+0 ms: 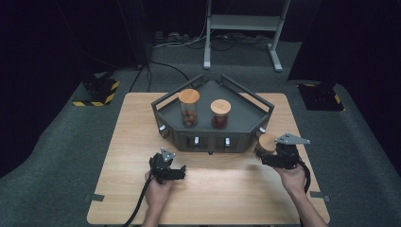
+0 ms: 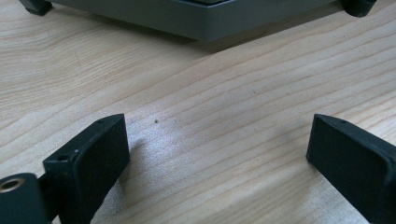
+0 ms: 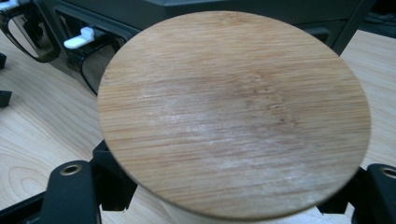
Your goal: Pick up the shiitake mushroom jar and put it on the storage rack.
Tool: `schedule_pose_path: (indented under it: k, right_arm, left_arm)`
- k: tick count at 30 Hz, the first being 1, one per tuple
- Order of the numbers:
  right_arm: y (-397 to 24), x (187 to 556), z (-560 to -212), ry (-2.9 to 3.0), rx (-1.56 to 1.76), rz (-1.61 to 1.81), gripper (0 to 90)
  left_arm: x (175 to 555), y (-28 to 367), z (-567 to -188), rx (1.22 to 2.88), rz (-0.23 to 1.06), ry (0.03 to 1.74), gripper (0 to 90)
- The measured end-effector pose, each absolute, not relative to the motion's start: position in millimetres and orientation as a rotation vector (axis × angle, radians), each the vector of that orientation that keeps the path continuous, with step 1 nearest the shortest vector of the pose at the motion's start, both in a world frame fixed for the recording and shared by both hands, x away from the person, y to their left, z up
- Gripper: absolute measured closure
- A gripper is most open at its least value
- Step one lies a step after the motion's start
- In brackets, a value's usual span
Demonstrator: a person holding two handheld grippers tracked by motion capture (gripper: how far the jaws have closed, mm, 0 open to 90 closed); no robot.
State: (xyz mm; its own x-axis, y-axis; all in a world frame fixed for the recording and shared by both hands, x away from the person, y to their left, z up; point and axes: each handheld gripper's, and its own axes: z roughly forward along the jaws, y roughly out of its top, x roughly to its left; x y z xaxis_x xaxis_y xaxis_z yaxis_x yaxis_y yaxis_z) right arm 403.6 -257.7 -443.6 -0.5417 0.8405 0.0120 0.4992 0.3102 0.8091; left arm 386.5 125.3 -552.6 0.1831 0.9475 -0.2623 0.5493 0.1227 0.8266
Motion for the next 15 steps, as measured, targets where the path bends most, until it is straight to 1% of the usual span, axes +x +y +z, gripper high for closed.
schedule_pose_path:
  k: [15]
  right_arm:
    - [-258.5, 406.2, -431.9, 2.171, 1.183, 1.120, 25.1]
  left_arm:
    - [386.5, 125.3, -552.6, 1.544, 0.548, 1.483, 5.9]
